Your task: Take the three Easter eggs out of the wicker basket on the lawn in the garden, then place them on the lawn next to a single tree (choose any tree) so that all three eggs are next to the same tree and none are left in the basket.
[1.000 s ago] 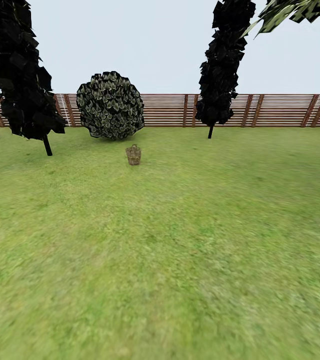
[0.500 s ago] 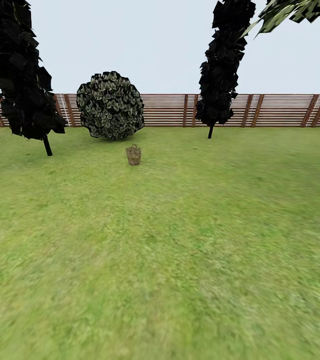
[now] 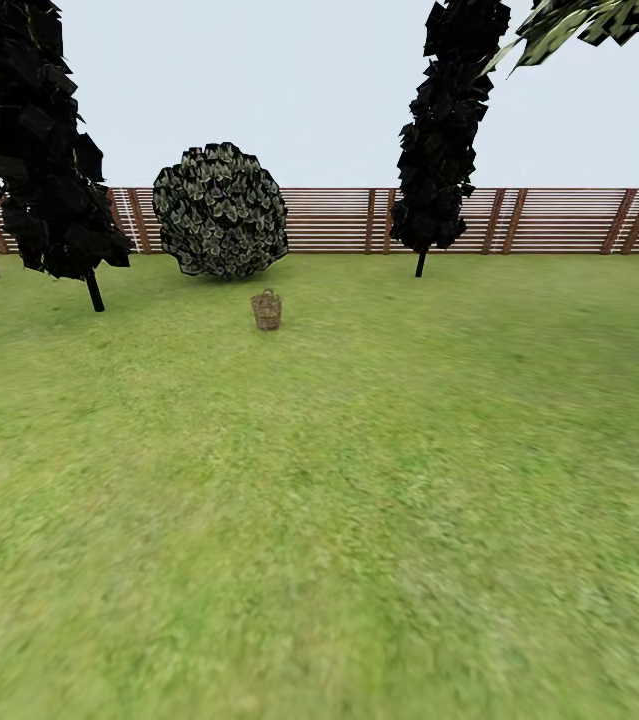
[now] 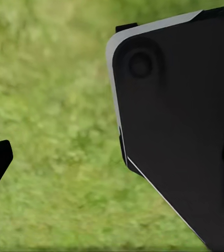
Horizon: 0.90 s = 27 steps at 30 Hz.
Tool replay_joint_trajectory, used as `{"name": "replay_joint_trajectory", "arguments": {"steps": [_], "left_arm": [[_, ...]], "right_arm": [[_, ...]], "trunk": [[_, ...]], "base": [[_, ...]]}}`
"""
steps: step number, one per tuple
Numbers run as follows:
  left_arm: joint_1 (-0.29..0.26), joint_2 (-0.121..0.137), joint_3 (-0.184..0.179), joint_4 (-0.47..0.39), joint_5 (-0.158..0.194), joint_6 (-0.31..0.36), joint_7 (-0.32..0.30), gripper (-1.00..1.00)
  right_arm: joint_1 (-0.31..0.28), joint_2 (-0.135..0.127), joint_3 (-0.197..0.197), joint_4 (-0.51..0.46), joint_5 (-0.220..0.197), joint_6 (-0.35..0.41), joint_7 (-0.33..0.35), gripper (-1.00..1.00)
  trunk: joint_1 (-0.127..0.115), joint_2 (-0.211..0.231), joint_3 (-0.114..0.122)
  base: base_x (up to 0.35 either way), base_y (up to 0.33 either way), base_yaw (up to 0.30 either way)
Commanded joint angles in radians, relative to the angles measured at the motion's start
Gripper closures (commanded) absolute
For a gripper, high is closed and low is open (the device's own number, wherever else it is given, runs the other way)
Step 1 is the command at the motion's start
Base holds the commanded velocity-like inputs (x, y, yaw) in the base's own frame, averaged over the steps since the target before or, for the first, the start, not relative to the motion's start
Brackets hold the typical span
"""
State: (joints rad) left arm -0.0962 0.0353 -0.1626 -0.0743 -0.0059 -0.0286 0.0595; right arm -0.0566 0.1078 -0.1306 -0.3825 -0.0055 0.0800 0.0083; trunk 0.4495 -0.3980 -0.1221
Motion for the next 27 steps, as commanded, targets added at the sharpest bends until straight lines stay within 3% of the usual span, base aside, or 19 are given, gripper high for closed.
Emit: {"name": "replay_joint_trajectory", "arguments": {"steps": [1,17,27], "left_arm": [[-0.001,0.000,-0.007,0.000,0.000,-0.001,0.003,-1.00],[0.001,0.001,-0.008,-0.005,0.005,0.006,0.098,-1.00],[-0.002,0.001,-0.001,-0.007,0.012,-0.004,0.056,-1.00]], "right_arm": [[0.000,0.000,-0.004,-0.003,-0.001,0.006,0.000,-1.00],[0.000,0.000,-0.004,-0.003,-0.001,0.006,-0.001,-1.00],[0.000,0.001,-0.001,-0.003,-0.001,0.006,-0.001,-1.00]], "trunk": [[0.001,-0.002,-0.002],[0.001,-0.002,-0.002],[0.001,-0.002,-0.002]], "base": [[0.000,0.000,0.000],[0.000,0.000,0.000],[0.000,0.000,0.000]]}}
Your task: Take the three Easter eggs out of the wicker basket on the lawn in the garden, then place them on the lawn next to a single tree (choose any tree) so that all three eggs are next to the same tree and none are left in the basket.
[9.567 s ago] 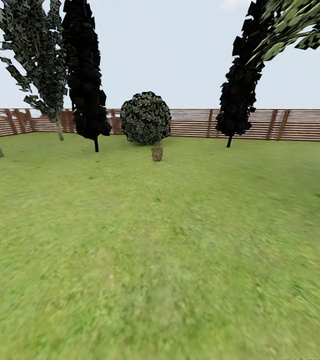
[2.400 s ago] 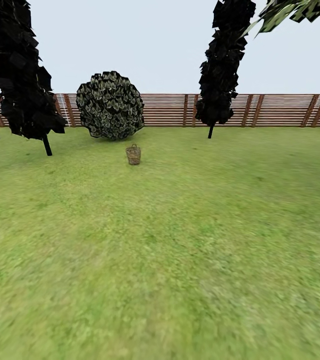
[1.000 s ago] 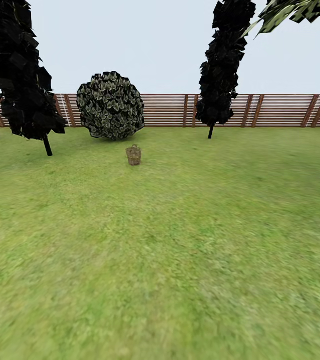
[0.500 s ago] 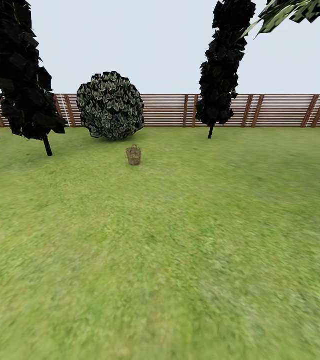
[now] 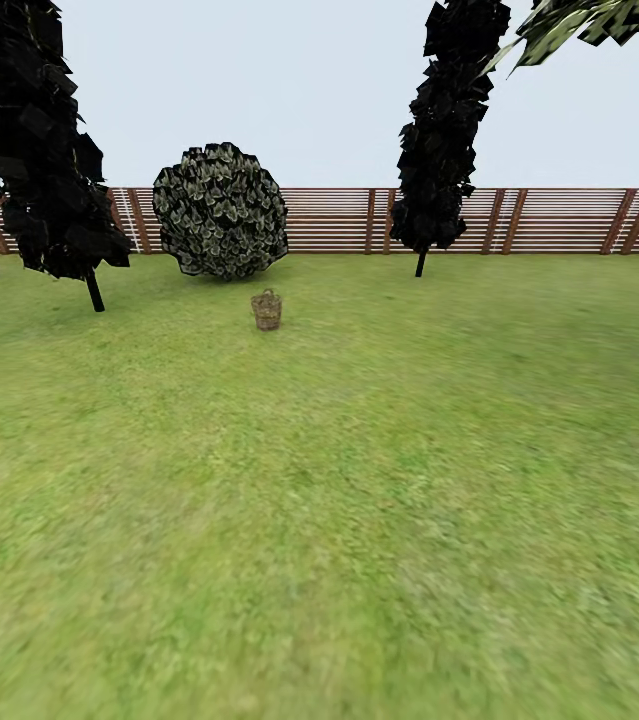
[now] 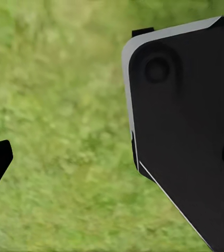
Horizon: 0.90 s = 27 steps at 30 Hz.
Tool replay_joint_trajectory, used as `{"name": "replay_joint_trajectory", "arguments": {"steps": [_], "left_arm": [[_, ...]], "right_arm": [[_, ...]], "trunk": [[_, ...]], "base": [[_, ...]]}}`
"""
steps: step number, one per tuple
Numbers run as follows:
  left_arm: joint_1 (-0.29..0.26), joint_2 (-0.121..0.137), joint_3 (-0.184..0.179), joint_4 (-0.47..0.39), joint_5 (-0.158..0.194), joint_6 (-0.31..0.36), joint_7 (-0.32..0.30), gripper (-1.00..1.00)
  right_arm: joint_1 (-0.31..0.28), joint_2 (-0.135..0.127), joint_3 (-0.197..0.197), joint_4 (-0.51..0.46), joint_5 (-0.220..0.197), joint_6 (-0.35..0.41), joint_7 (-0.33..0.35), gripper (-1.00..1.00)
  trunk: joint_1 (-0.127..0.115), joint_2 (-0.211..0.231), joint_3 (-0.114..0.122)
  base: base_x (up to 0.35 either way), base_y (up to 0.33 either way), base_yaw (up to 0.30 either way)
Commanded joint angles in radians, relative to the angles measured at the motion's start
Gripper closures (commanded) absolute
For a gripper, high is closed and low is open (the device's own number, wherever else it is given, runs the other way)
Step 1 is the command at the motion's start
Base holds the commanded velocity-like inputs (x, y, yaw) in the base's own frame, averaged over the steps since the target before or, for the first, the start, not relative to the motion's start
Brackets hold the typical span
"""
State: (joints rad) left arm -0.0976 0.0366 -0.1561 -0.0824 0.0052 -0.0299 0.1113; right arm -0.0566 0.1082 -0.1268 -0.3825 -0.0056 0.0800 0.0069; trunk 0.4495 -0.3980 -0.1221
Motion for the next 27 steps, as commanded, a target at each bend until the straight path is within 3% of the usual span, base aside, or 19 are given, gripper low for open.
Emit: {"name": "replay_joint_trajectory", "arguments": {"steps": [1,15,27], "left_arm": [[-0.001,0.000,-0.007,0.000,0.001,-0.012,-0.006,-1.00],[-0.002,0.000,-0.007,0.000,0.000,-0.073,-0.023,-1.00],[-0.003,0.025,-0.005,-0.001,0.004,-0.111,-0.025,-1.00]], "right_arm": [[0.000,0.001,-0.005,-0.003,-0.001,0.006,0.001,-1.00],[0.000,0.000,-0.009,-0.002,-0.001,0.006,0.001,-1.00],[0.000,0.002,-0.004,-0.001,-0.001,0.006,0.001,-1.00]], "trunk": [[0.001,-0.002,-0.002],[0.001,-0.002,-0.002],[0.001,-0.002,-0.002]], "base": [[0.000,0.000,0.000],[0.010,0.005,0.000],[0.218,0.157,0.011]]}}
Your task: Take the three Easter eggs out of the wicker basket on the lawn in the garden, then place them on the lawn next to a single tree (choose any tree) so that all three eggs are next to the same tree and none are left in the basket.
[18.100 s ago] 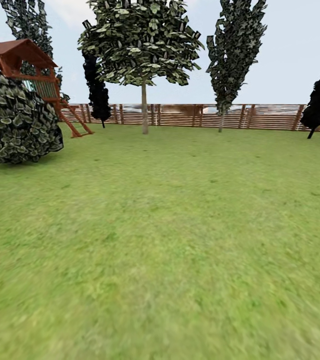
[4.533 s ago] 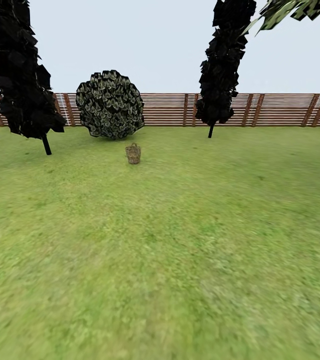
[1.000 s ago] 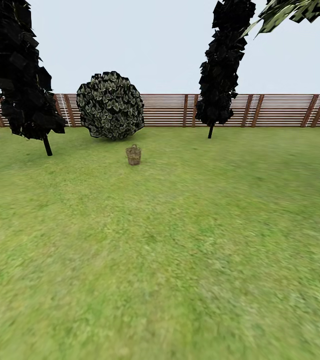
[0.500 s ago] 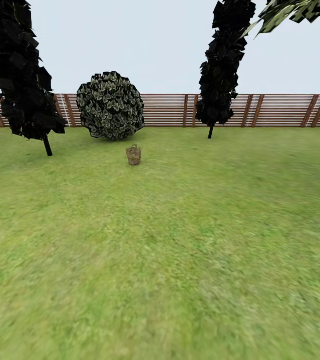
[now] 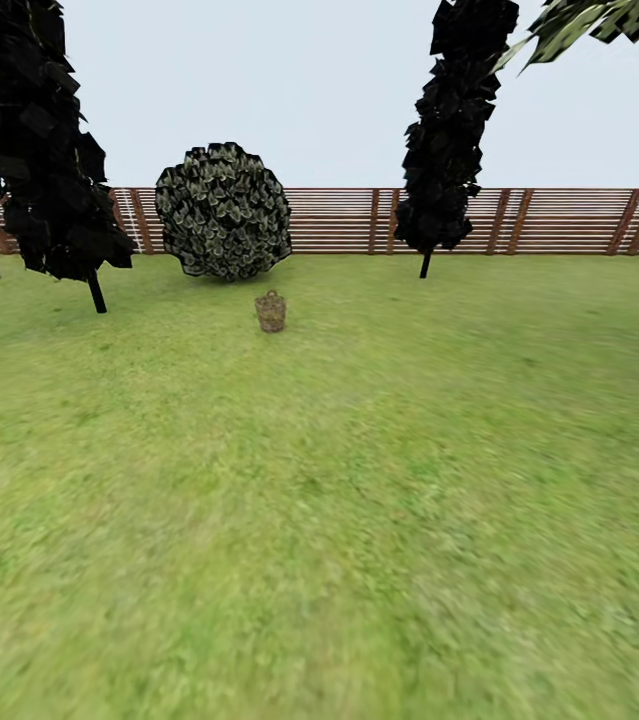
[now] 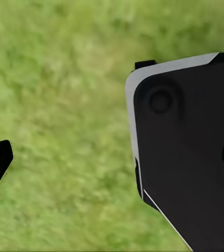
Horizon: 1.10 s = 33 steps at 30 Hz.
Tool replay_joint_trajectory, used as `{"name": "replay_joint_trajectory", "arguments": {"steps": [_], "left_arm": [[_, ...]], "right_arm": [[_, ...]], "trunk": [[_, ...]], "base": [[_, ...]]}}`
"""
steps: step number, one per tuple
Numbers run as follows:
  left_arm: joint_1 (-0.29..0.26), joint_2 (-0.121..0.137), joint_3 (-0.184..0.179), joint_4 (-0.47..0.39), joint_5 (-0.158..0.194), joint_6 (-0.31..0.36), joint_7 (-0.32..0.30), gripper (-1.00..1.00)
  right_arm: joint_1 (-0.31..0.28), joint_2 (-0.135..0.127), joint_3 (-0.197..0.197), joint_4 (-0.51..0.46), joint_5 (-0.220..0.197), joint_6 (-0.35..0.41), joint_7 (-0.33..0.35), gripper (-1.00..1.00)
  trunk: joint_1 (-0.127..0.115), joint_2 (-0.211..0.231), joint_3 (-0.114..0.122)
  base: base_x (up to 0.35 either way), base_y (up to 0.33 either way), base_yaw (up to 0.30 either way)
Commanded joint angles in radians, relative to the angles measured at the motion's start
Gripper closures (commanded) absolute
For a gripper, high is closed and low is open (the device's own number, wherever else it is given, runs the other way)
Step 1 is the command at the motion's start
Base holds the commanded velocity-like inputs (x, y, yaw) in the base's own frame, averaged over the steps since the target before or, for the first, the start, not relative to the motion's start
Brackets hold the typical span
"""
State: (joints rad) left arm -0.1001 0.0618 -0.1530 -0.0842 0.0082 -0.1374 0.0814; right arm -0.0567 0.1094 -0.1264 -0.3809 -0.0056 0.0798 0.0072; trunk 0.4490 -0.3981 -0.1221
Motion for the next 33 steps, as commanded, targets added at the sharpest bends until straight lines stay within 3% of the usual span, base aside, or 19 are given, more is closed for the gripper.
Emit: {"name": "replay_joint_trajectory", "arguments": {"steps": [1,11,33], "left_arm": [[-0.001,0.001,-0.008,0.001,0.001,-0.004,0.005,-1.00],[0.000,0.004,-0.008,0.002,0.000,-0.035,0.004,-1.00],[0.000,0.005,-0.009,0.002,-0.009,-0.054,0.004,-1.00]], "right_arm": [[0.000,0.001,-0.005,-0.003,-0.001,0.006,0.001,-1.00],[0.000,0.000,-0.007,-0.003,-0.001,0.006,0.000,-1.00],[0.000,0.001,-0.006,-0.003,-0.001,0.006,0.001,-1.00]], "trunk": [[0.001,-0.002,-0.002],[0.001,-0.002,-0.002],[0.001,-0.002,-0.002]], "base": [[0.253,0.193,0.140],[0.259,0.197,0.185],[0.257,0.206,0.009]]}}
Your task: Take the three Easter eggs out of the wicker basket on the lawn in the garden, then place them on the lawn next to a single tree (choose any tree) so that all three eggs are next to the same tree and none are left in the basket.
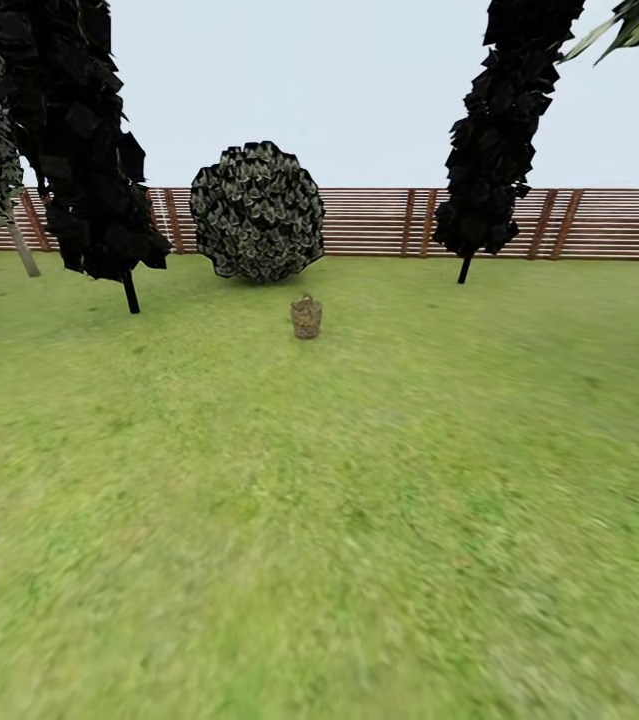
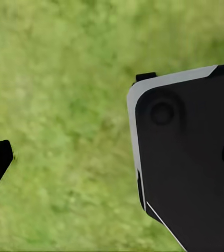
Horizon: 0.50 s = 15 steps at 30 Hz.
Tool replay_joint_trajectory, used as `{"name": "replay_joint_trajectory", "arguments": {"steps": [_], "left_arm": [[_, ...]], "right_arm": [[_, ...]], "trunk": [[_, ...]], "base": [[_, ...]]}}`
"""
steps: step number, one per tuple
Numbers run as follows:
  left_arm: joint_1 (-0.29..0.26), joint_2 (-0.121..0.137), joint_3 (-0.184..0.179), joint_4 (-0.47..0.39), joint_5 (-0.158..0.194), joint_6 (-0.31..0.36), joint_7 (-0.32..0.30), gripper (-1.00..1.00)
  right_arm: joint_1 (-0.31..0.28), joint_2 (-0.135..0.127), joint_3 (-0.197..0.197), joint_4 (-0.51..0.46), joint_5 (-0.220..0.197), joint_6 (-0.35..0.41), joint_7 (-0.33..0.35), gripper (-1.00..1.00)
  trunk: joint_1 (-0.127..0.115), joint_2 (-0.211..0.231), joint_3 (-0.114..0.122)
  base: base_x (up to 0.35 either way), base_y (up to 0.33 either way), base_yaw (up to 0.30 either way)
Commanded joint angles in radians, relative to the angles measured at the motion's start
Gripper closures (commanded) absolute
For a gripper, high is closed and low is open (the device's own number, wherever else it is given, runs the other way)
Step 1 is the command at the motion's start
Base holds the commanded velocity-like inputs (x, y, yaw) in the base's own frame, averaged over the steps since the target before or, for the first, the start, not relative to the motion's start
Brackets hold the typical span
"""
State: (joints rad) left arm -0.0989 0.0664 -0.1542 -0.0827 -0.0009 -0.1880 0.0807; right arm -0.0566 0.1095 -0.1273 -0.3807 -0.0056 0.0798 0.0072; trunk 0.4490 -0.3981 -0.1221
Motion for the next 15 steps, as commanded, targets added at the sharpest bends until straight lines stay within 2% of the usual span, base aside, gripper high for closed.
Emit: {"name": "replay_joint_trajectory", "arguments": {"steps": [1,15], "left_arm": [[-0.001,0.000,-0.008,0.001,0.000,-0.004,0.005,-1.00],[-0.001,0.001,-0.011,0.001,-0.001,-0.006,0.005,-1.00]], "right_arm": [[0.000,0.001,-0.005,-0.003,-0.001,0.006,0.001,-1.00],[0.000,0.002,-0.005,-0.003,-0.001,0.006,0.000,-1.00]], "trunk": [[0.001,-0.002,-0.002],[0.001,-0.002,-0.002]], "base": [[0.259,0.211,0.000],[0.262,0.211,0.000]]}}
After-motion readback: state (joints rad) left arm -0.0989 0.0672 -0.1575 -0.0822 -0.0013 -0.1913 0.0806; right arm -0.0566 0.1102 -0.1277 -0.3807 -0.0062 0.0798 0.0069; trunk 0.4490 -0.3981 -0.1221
